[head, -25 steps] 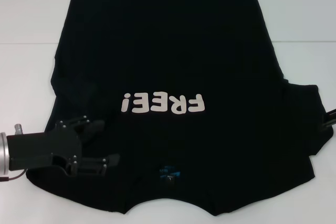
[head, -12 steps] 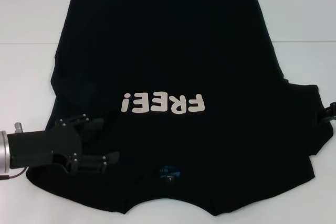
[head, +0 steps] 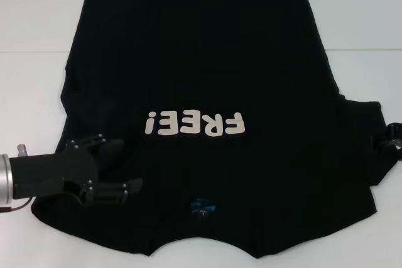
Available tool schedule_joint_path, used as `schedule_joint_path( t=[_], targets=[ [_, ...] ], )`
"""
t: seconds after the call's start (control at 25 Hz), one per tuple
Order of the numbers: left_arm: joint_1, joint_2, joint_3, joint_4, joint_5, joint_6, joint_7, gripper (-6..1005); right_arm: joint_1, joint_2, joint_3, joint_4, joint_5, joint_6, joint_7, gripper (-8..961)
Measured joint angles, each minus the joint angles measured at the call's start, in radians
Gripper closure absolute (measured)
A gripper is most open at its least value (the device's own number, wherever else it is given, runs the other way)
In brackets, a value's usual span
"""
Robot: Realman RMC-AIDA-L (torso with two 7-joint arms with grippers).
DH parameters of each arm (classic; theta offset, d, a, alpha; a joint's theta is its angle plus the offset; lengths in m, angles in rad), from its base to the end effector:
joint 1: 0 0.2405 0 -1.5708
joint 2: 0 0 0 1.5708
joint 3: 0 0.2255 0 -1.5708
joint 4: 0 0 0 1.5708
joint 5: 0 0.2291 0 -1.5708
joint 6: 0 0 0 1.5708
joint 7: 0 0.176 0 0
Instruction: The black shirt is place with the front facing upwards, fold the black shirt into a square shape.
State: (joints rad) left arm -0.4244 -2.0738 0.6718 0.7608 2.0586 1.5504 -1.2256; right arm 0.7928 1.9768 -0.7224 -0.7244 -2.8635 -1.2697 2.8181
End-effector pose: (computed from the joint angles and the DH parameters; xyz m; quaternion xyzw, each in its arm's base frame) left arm -0.2762 0.3271 0.0074 -0.9534 -0.1575 -0.1798 0.1841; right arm 0.3000 0.4154 0.0430 -0.6868 0.6643 -0.0697 0.2867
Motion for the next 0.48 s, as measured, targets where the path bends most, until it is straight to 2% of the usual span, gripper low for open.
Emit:
schedule_joint_path(
  t=[0.48],
  targets=[
    [-0.007,0.0,0.0,0.0,0.0,-0.014,0.0,50,0.016,0.004,0.0,-0.001,0.006,-0.016,-0.004,277]
  ],
)
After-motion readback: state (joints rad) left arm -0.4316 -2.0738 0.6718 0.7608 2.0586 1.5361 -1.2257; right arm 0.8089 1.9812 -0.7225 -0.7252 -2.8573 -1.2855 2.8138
